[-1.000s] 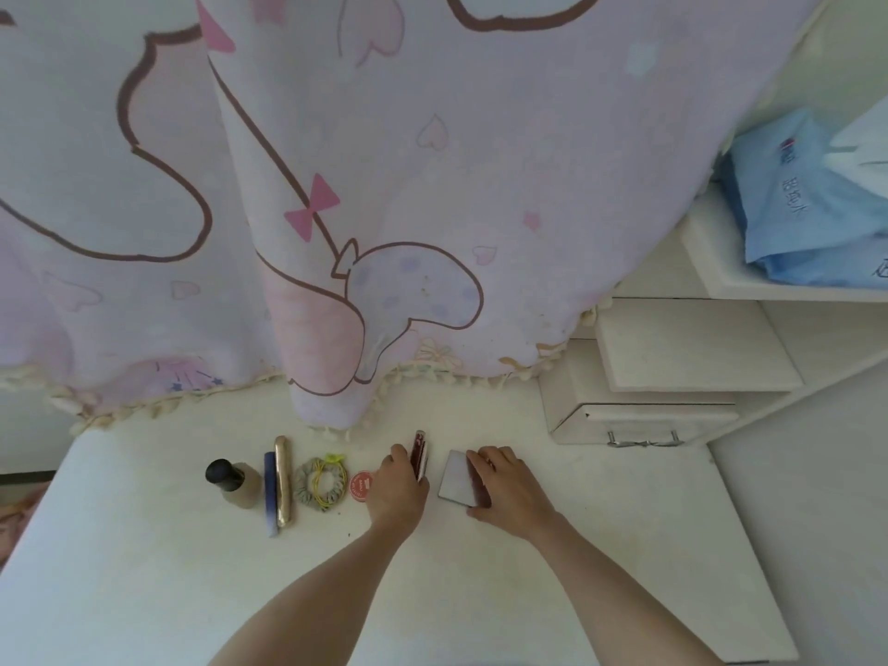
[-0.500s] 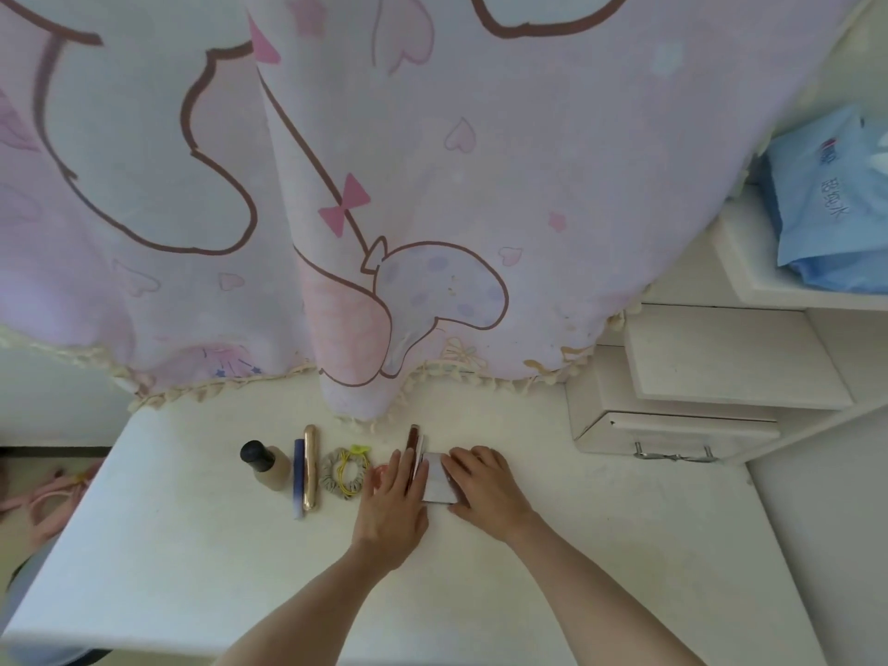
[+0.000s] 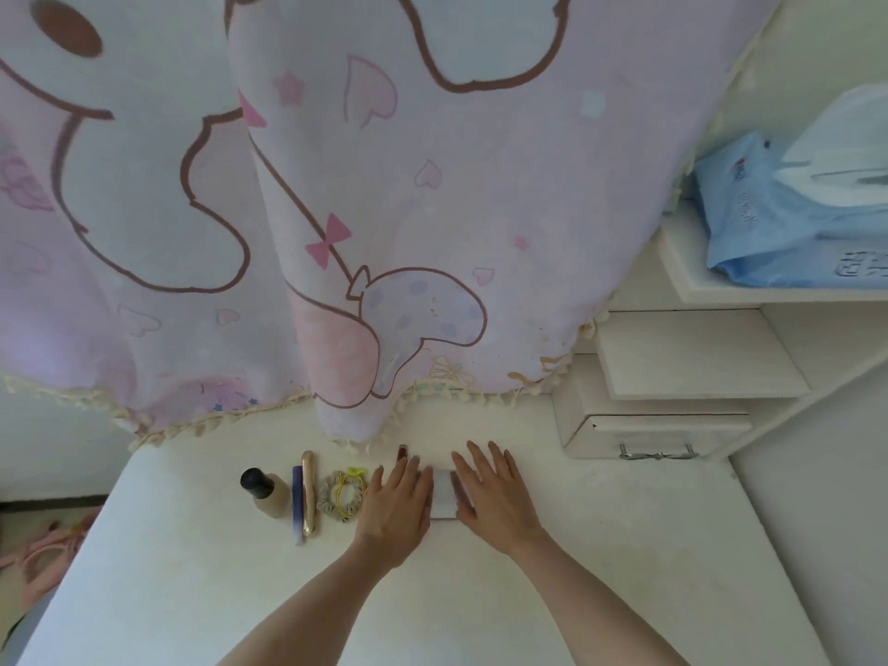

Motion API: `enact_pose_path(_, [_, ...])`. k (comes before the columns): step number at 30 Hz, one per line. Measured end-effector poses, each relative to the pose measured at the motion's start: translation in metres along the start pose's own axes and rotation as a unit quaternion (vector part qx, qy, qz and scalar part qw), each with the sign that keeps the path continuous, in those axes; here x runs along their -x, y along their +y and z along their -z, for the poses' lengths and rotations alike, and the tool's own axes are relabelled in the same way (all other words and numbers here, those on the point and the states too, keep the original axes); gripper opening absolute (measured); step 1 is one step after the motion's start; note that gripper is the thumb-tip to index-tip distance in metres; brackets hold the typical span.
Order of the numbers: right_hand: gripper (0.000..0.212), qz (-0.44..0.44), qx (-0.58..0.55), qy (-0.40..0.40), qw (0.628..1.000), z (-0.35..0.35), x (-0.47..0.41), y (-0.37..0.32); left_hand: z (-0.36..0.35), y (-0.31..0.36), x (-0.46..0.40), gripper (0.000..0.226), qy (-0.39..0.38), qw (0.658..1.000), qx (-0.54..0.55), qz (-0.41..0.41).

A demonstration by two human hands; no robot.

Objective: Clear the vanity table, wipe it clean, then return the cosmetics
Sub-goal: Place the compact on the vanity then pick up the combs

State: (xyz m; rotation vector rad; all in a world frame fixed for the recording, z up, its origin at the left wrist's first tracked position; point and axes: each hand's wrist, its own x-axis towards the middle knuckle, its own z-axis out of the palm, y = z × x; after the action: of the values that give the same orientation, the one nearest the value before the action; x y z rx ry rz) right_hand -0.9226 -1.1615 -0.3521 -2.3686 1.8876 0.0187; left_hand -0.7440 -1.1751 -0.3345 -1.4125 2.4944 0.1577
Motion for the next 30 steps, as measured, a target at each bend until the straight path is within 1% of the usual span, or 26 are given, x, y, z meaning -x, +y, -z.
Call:
enact_pose_path(2, [0.07,-0.044,0.001,0.03,0.999,0.008,0.007,0.008,0.007,0.006,-0.006,0.051,0.012,1.0,-0.01,-0.022])
enact_pose_path(7, [0.063,-0.178,0.012,0.086,0.98,0.025,0.04,0.021,0.034,0.033,-0.026,0.046,0.063,0.989,-0.028,-0.131])
enact_pose_path(9, [0.059,-0.239,0.024,0.099,0.966,0.029,0.063,0.023,0.05,0.05,-0.03,0.062,0.068,0.982,-0.031,-0.173])
enact_pose_path(10, [0.059,-0.272,0.031,0.106,0.956,0.032,0.075,0.025,0.056,0.058,-0.032,0.066,0.082,0.972,-0.057,-0.213])
enact_pose_path(11, [0.059,-0.308,0.037,0.117,0.943,0.036,0.089,0.025,0.066,0.068,-0.032,0.064,0.082,0.961,-0.094,-0.248])
enact_pose_path(12, [0.059,-0.348,0.045,0.131,0.927,0.04,0.105,0.025,0.076,0.079,-0.031,0.062,0.1,0.951,-0.108,-0.273])
enact_pose_path(15, [0.063,-0.472,0.062,0.167,0.864,0.057,0.161,0.019,0.104,0.12,-0.019,0.06,0.173,0.913,-0.112,-0.353])
enact_pose_path(17, [0.061,-0.545,0.07,0.184,0.815,0.071,0.203,0.008,0.117,0.151,0.003,0.06,0.196,0.884,-0.112,-0.41])
enact_pose_path(19, [0.064,-0.607,0.082,0.194,0.767,0.084,0.248,-0.009,0.125,0.183,0.034,0.06,0.214,0.853,-0.123,-0.459])
enact_pose_path(22, [0.068,-0.677,0.11,0.203,0.699,0.101,0.325,-0.045,0.131,0.238,0.094,0.06,0.232,0.804,-0.113,-0.535])
enact_pose_path(24, [0.067,-0.723,0.129,0.207,0.647,0.11,0.38,-0.073,0.132,0.273,0.145,0.061,0.245,0.759,-0.109,-0.594])
enact_pose_path(27, [0.065,-0.782,0.158,0.216,0.564,0.121,0.459,-0.126,0.131,0.316,0.23,0.061,0.281,0.677,-0.111,-0.671])
enact_pose_path(30, [0.057,-0.83,0.182,0.22,0.479,0.131,0.537,-0.187,0.127,0.35,0.327,0.061,0.305,0.603,-0.085,-0.732])
